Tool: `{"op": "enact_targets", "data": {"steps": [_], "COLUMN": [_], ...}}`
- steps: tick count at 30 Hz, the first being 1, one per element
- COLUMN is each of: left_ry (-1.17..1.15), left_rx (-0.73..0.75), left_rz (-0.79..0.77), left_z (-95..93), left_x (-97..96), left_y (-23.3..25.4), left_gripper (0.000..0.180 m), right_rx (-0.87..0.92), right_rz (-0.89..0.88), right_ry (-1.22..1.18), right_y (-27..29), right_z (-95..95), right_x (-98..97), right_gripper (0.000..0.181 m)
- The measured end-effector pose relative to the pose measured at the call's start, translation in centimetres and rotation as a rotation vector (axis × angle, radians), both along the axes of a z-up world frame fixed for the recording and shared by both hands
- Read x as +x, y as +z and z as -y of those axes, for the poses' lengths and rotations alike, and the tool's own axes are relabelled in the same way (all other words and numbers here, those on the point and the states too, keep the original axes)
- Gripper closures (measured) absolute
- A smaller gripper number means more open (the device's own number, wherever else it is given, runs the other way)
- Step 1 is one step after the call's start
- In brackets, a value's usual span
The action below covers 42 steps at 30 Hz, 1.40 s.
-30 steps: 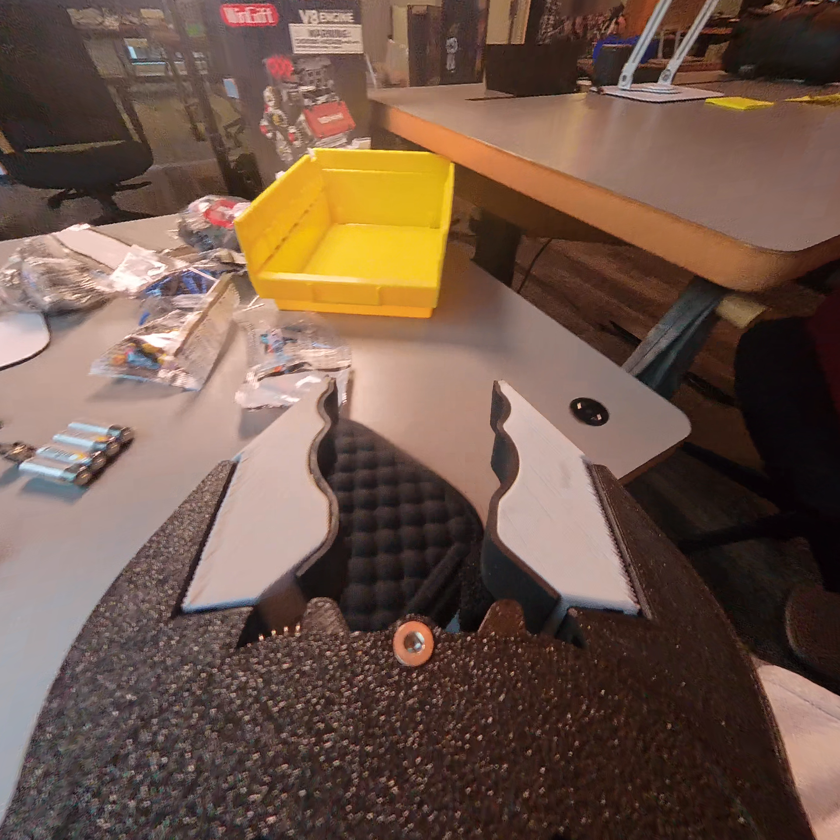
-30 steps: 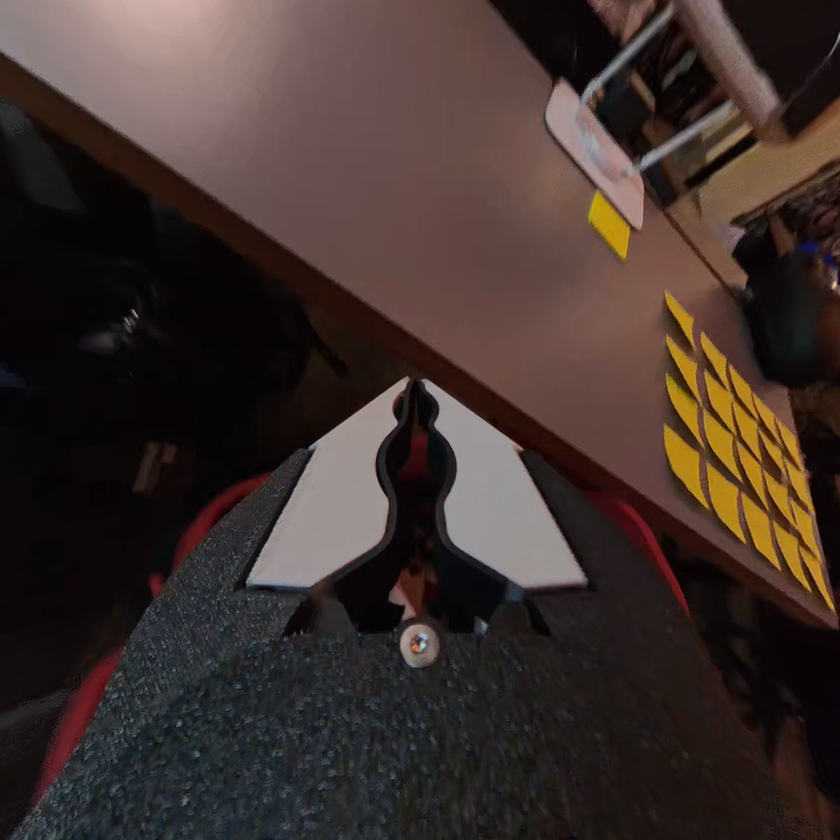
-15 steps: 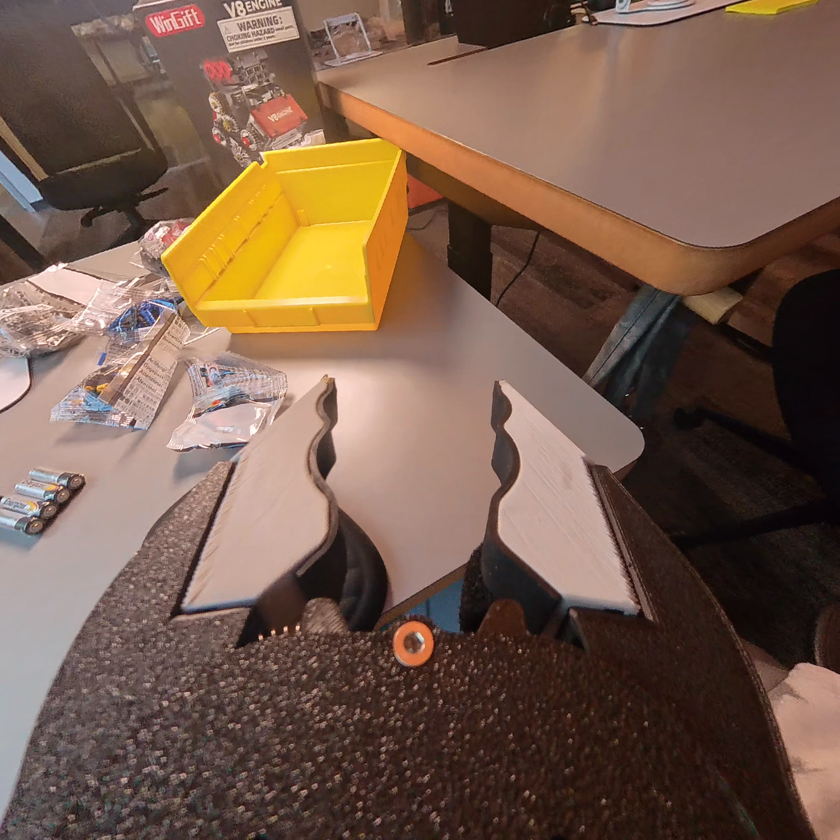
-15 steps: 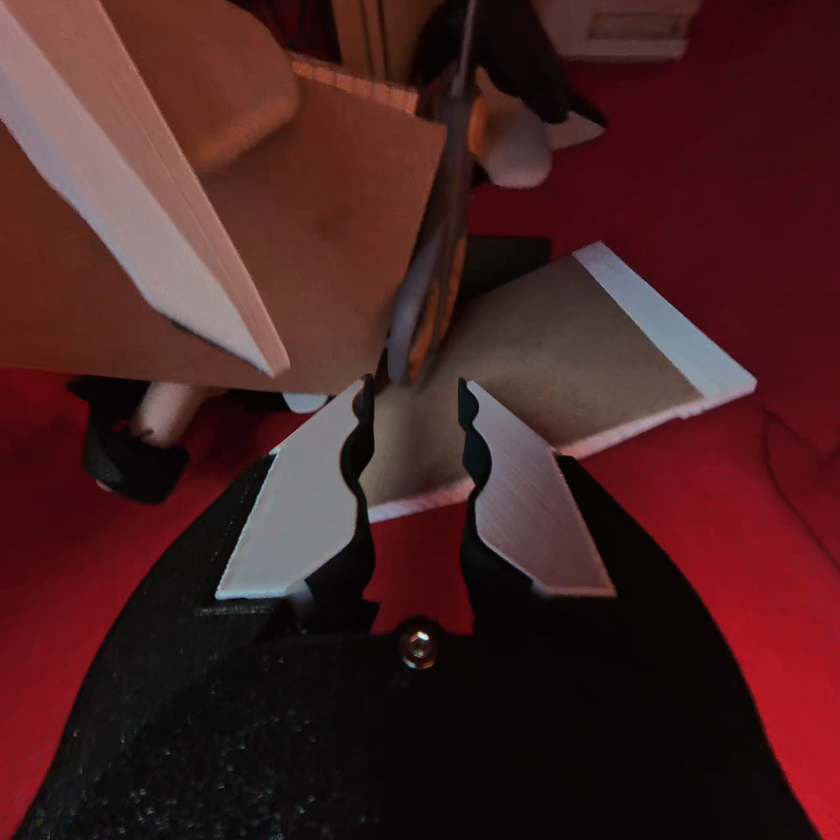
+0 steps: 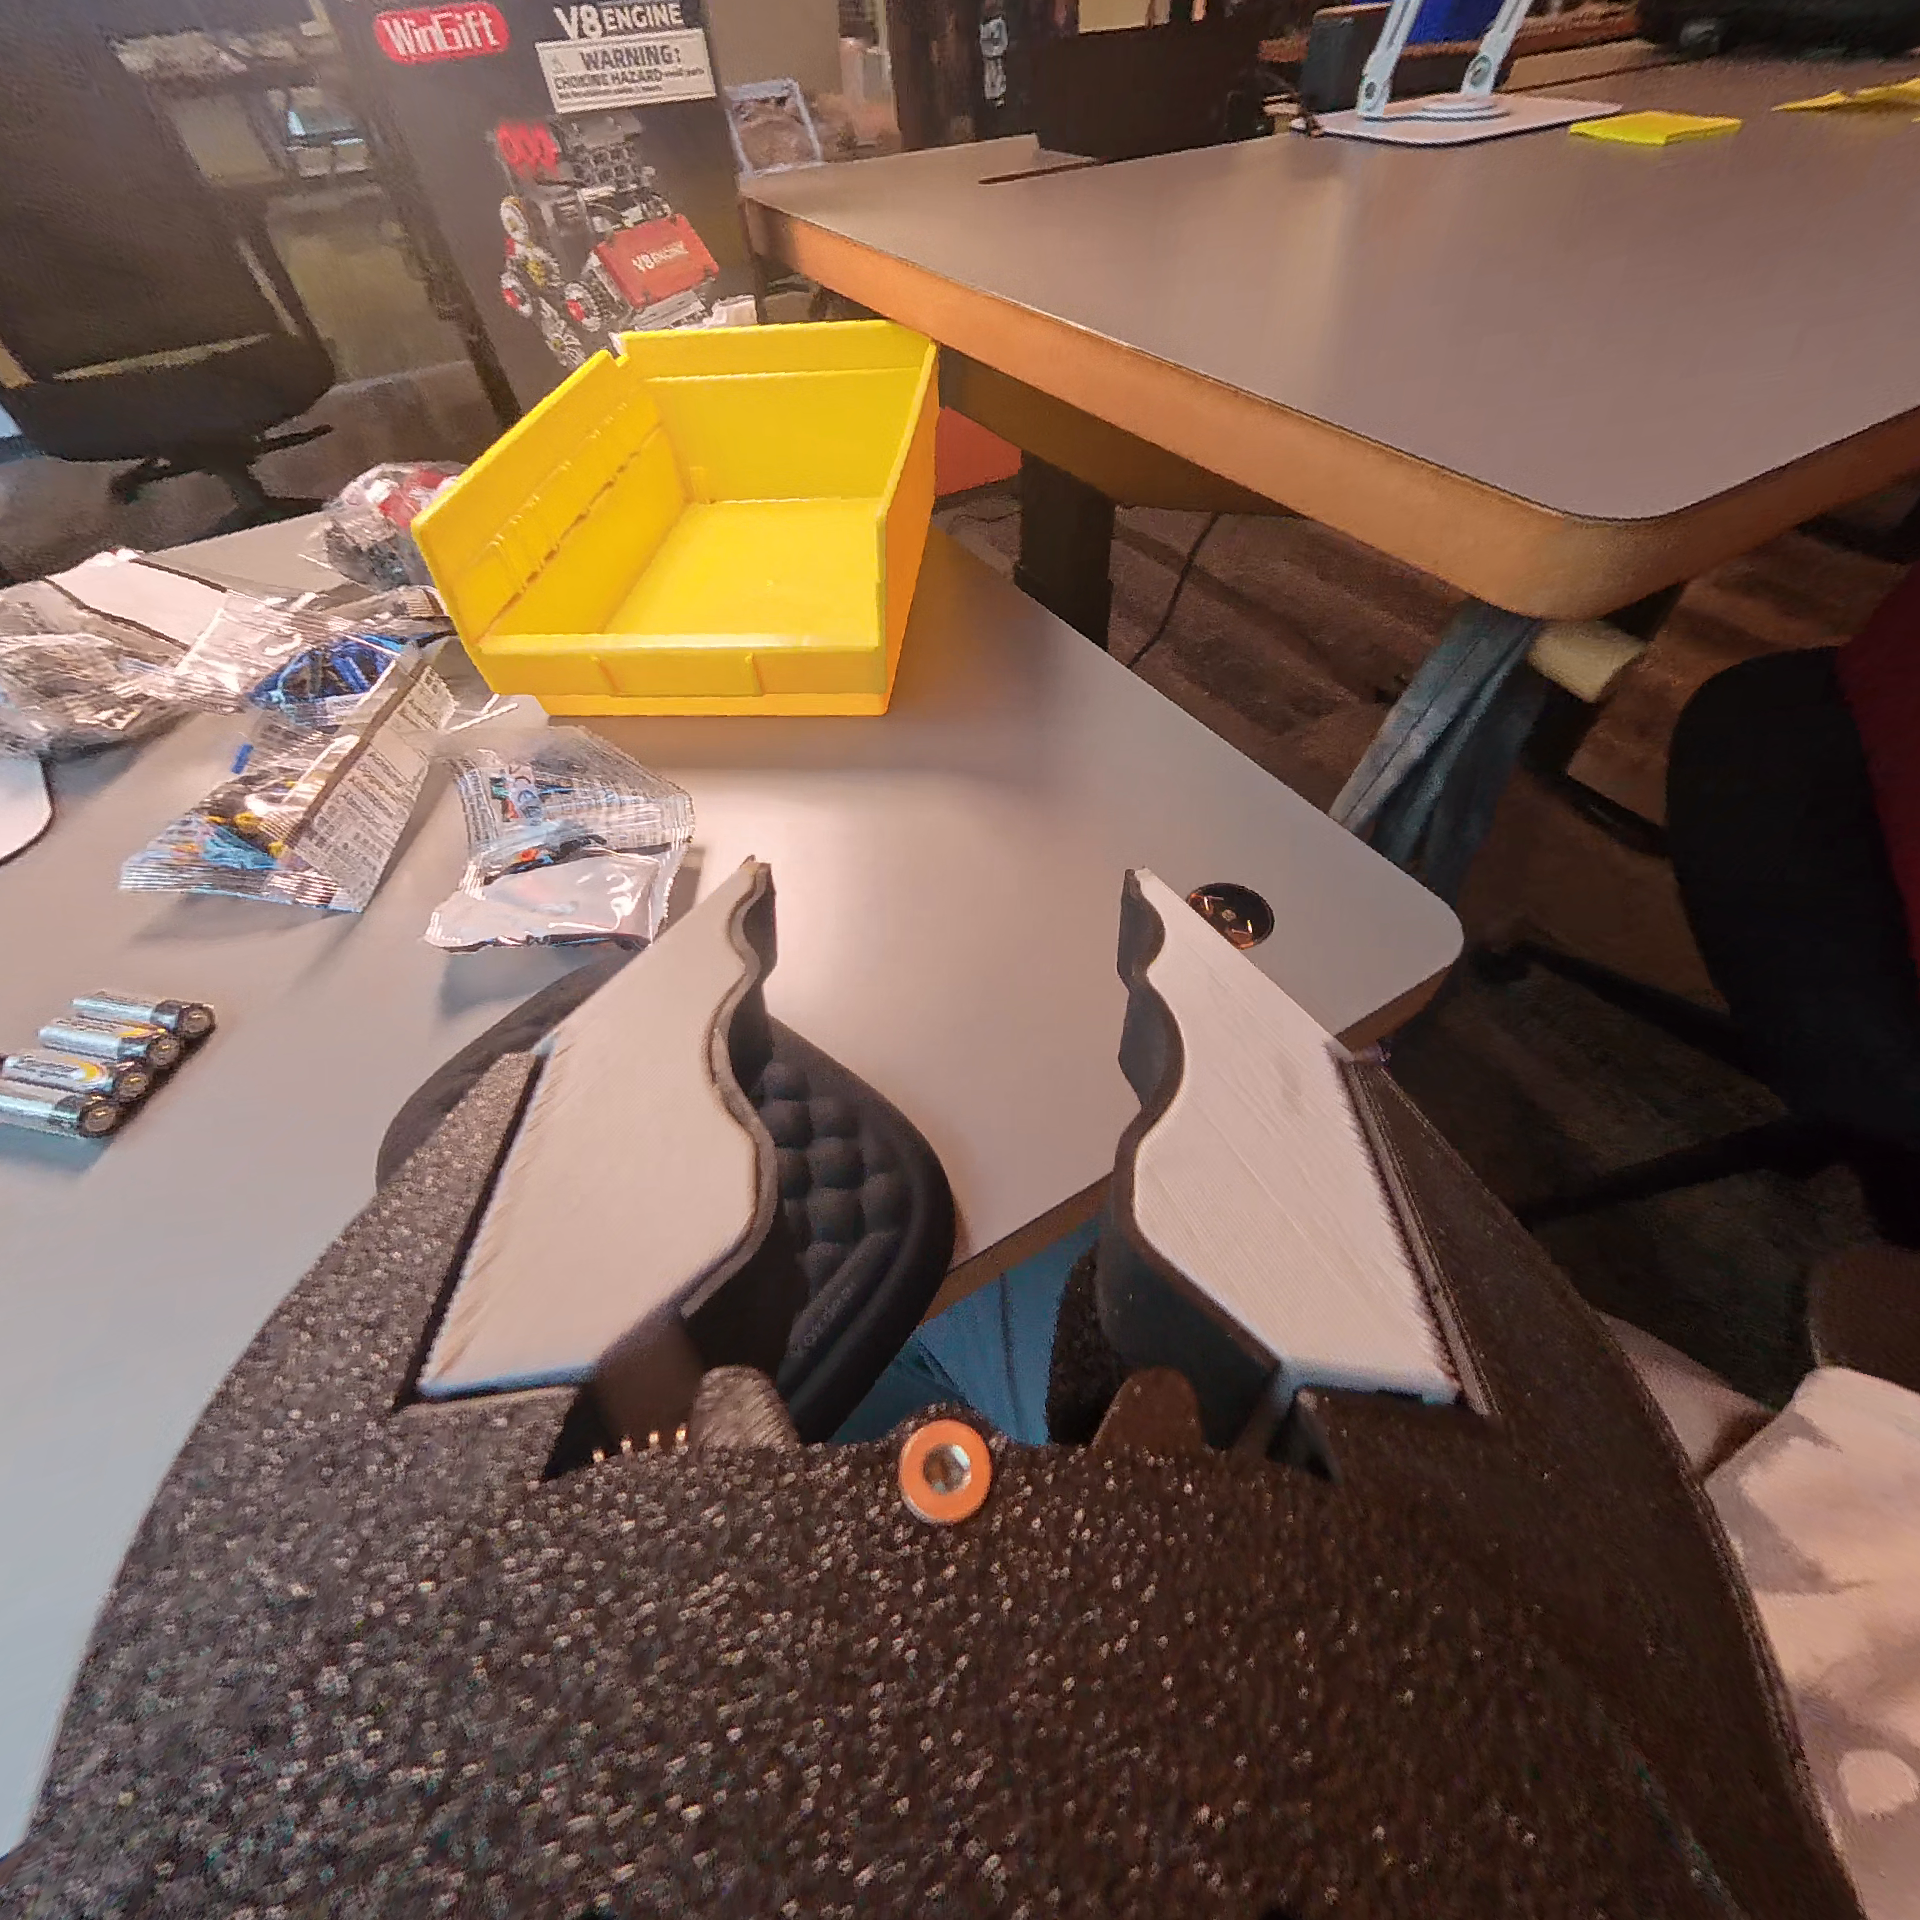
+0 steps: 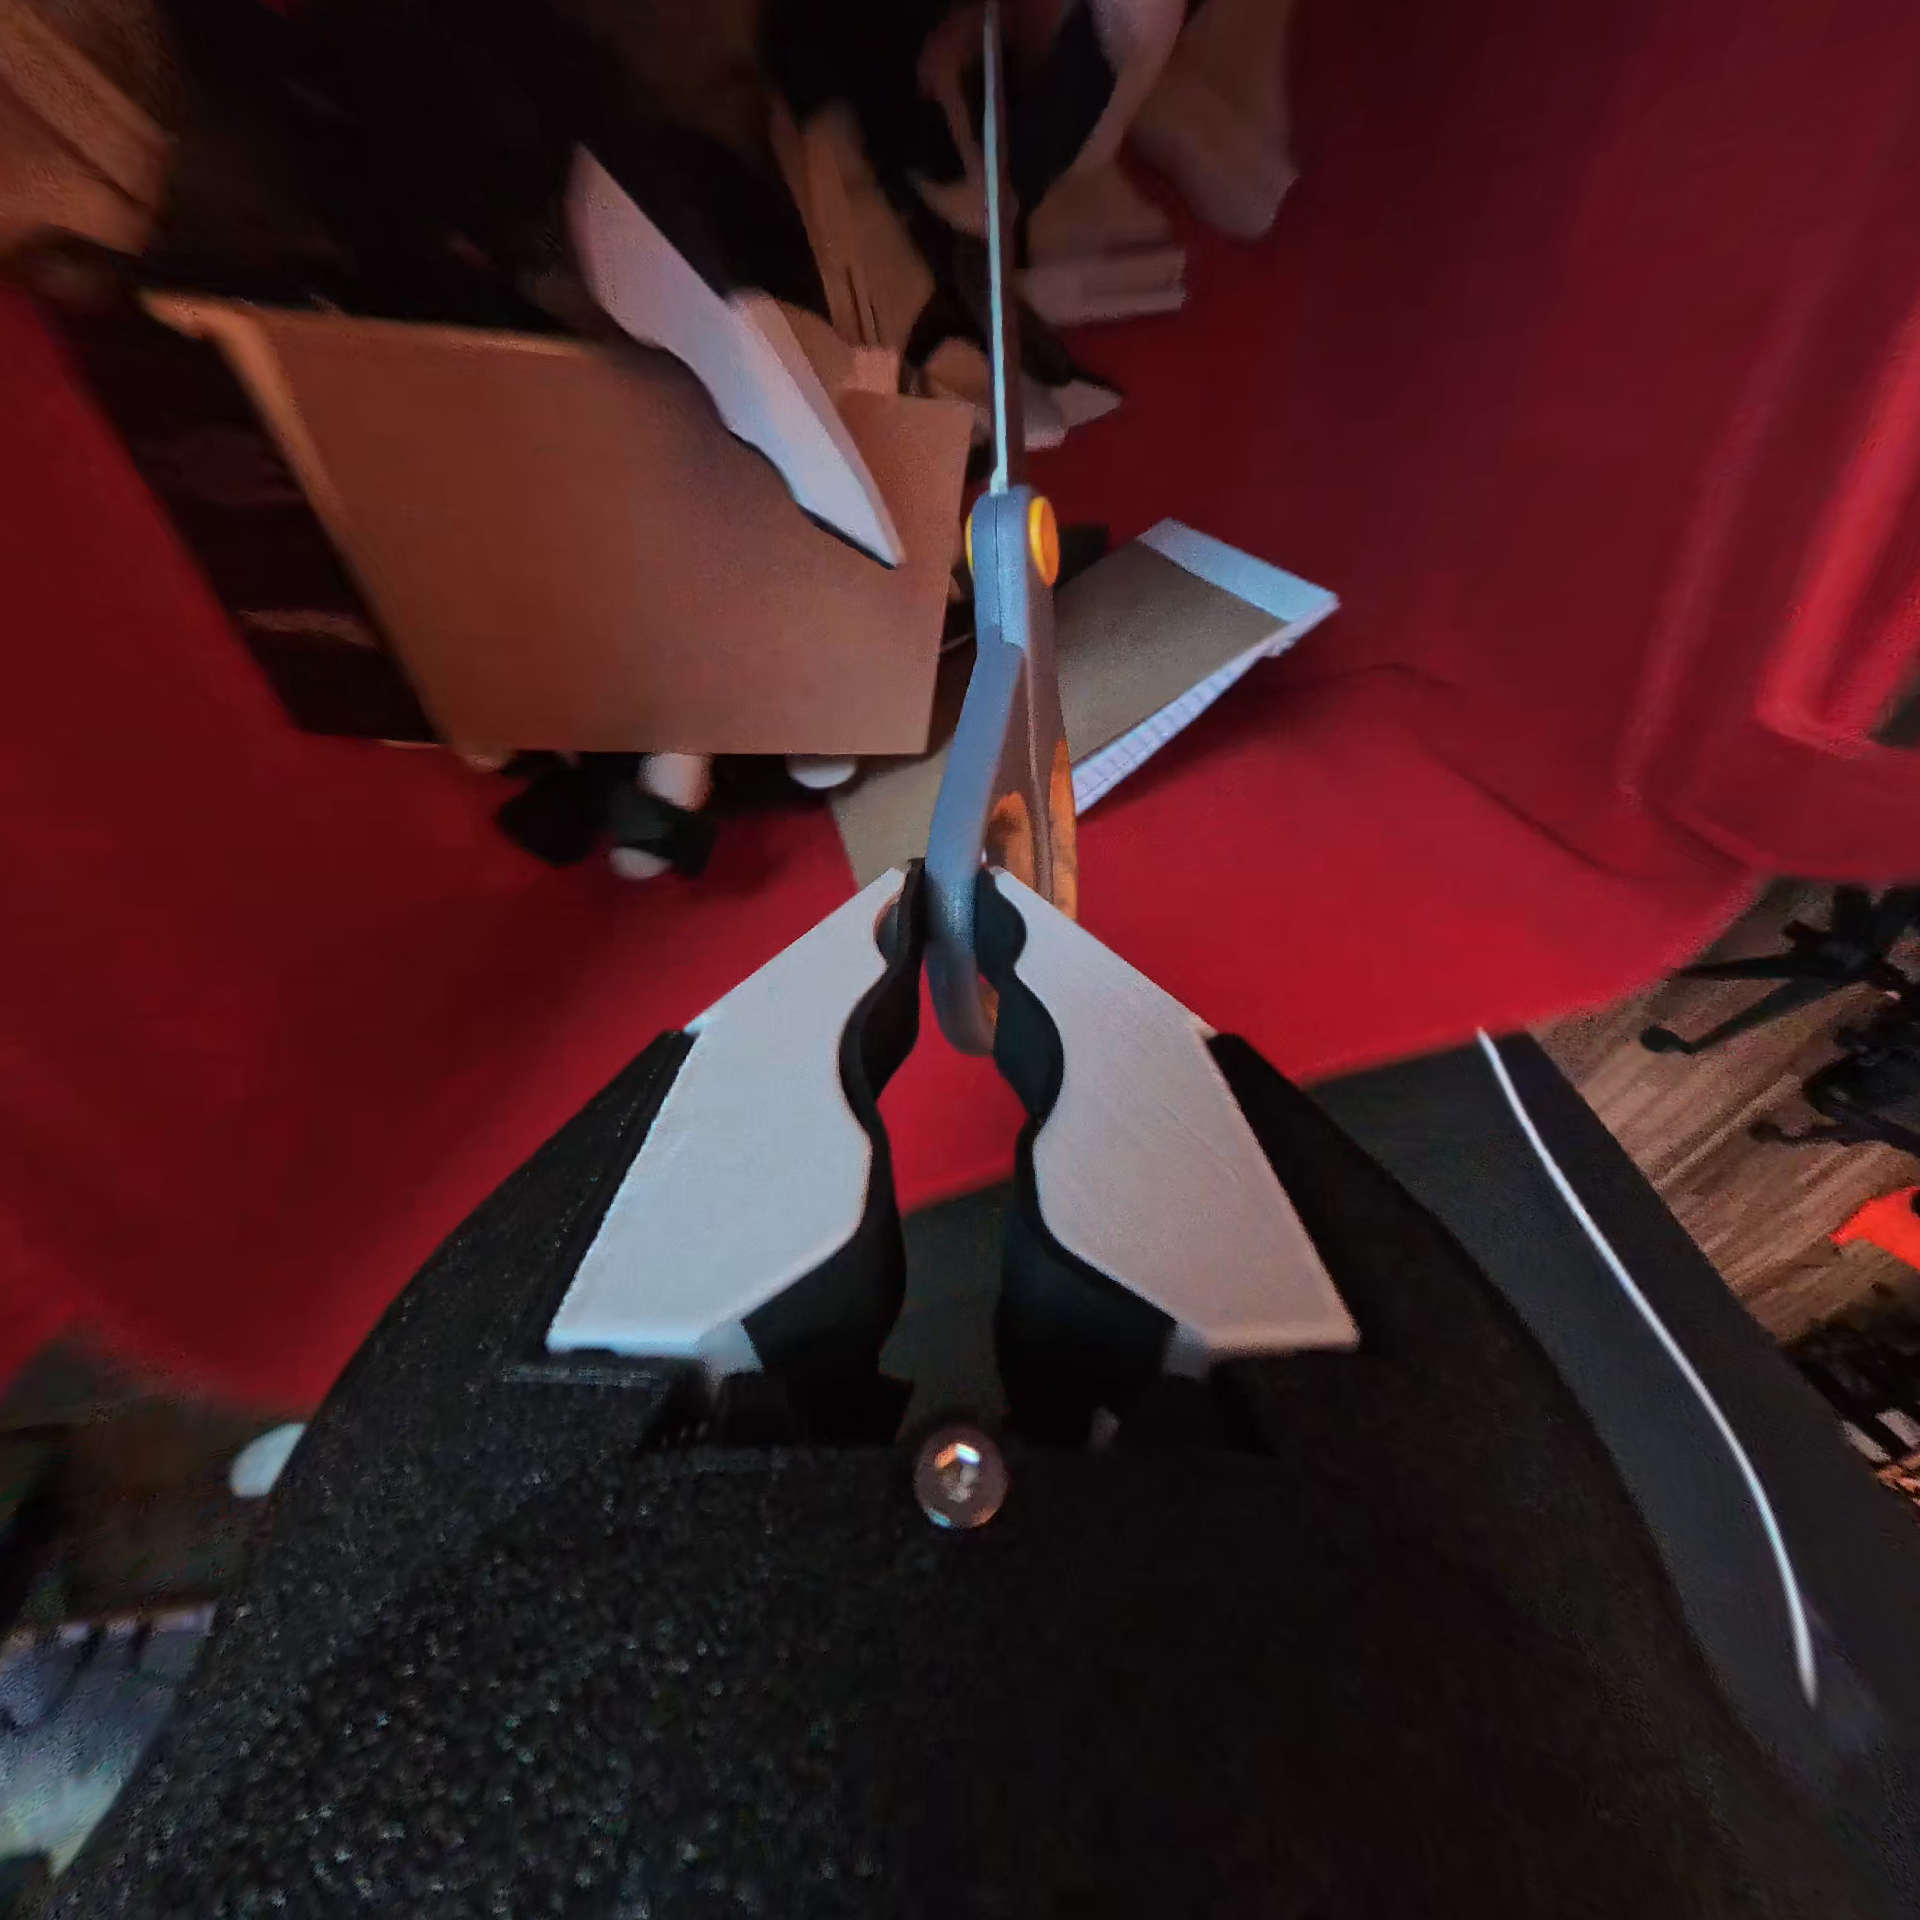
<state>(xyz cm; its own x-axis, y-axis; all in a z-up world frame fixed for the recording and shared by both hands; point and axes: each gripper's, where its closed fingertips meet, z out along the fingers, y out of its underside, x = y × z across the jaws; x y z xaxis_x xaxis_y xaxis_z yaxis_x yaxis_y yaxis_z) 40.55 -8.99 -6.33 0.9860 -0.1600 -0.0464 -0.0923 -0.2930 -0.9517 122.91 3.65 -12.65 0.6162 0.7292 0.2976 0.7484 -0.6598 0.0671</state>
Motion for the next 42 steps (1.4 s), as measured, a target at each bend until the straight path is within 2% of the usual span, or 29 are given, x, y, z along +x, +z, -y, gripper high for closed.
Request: {"op": "enact_targets", "data": {"steps": [5, 8, 11, 15, 18, 22, 25, 27, 30, 33, 35, 37, 42], "left_ry": [-0.149, -0.298, -0.474, -0.576, -0.53, -0.399, -0.275, -0.211, -0.158, -0.162, -0.149, -0.146, -0.178], "left_rx": [0.016, 0.046, 0.101, 0.191, 0.198, 0.178, 0.132, 0.115, 0.121, 0.168, 0.19, 0.15, 0.015], "left_rz": [0.023, 0.086, 0.106, 0.162, 0.209, 0.227, 0.151, 0.156, 0.185, 0.245, 0.275, 0.271, 0.231], "left_z": [2.6, 4.4, 6.1, 6.4, 6.0, 6.9, 7.9, 8.7, 9.5, 9.6, 8.9, 7.7, 4.3], "left_x": [-2.2, -3.6, -5.2, -9.4, -13.1, -17.8, -21.9, -24.4, -27.2, -28.7, -30.0, -31.4, -34.7], "left_y": [-1.2, -1.5, -1.7, -0.9, 0.7, 3.9, 4.9, 5.3, 5.9, 7.0, 6.9, 5.3, -0.1], "left_gripper": [0.116, 0.117, 0.117, 0.12, 0.12, 0.12, 0.119, 0.12, 0.129, 0.154, 0.17, 0.173, 0.174], "right_rx": [0.169, 0.244, 0.295, 0.329, 0.242, -0.039, -0.268, -0.435, -0.628, -0.715, -0.67, -0.612, -0.212], "right_rz": [-0.2, -0.446, -0.806, -1.236, -1.583, -1.9, -2.141, -2.269, -2.394, -2.454, -2.451, -2.42, -2.079], "right_ry": [0.083, 0.2, 0.269, 0.359, 0.377, 0.378, 0.344, 0.303, 0.296, 0.328, 0.32, 0.284, 0.356], "right_y": [15.0, 20.5, 22.5, 21.3, 18.5, 14.3, 14.4, 15.0, 15.9, 16.0, 15.2, 14.1, 10.0], "right_z": [3.3, 4.8, 6.1, 7.5, 9.3, 12.2, 14.8, 16.4, 18.6, 19.8, 19.6, 19.0, 17.7], "right_x": [-13.4, -27.3, -43.0, -63.5, -76.9, -90.9, -98.6, -102.4, -105.9, -107.5, -108.4, -109.5, -112.9], "right_gripper": [0.173, 0.172, 0.172, 0.172, 0.172, 0.172, 0.173, 0.174, 0.173, 0.173, 0.173, 0.173, 0.173]}}
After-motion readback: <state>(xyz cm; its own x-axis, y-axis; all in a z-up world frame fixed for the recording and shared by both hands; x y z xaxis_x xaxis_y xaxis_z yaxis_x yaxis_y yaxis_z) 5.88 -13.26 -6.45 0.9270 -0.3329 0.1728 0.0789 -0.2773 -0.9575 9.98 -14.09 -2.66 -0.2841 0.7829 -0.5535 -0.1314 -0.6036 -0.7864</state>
